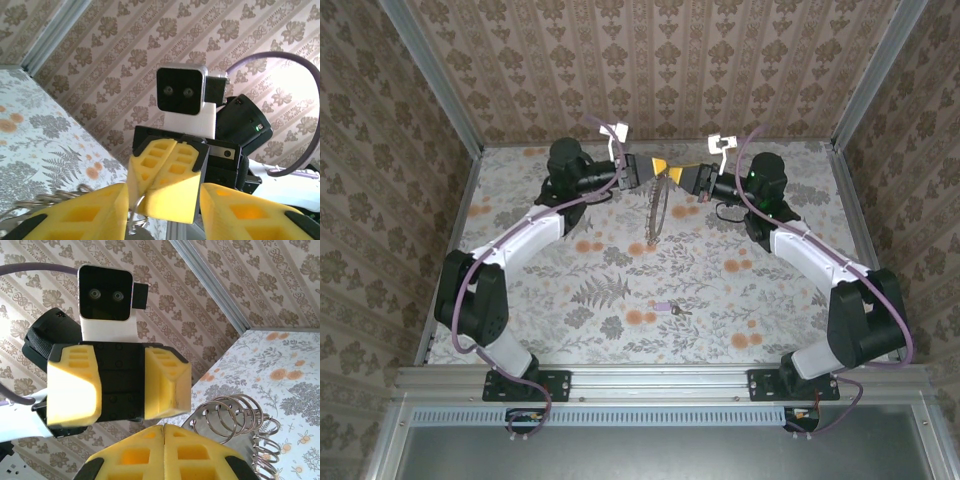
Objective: Put the keys on the keyring
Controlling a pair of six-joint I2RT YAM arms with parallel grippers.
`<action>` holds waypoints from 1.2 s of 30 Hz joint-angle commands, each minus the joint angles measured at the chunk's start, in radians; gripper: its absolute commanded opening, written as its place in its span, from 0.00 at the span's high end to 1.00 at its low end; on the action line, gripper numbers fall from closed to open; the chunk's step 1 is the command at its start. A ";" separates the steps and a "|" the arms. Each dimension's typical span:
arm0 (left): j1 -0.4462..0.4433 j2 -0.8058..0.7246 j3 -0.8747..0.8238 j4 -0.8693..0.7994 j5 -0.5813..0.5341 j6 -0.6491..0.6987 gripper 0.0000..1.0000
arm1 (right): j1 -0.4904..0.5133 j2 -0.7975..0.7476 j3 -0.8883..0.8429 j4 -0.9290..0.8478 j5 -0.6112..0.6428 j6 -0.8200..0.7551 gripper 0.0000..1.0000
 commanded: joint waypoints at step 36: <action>0.040 0.041 0.063 -0.002 0.074 0.001 0.61 | -0.004 0.064 0.120 0.030 -0.047 0.028 1.00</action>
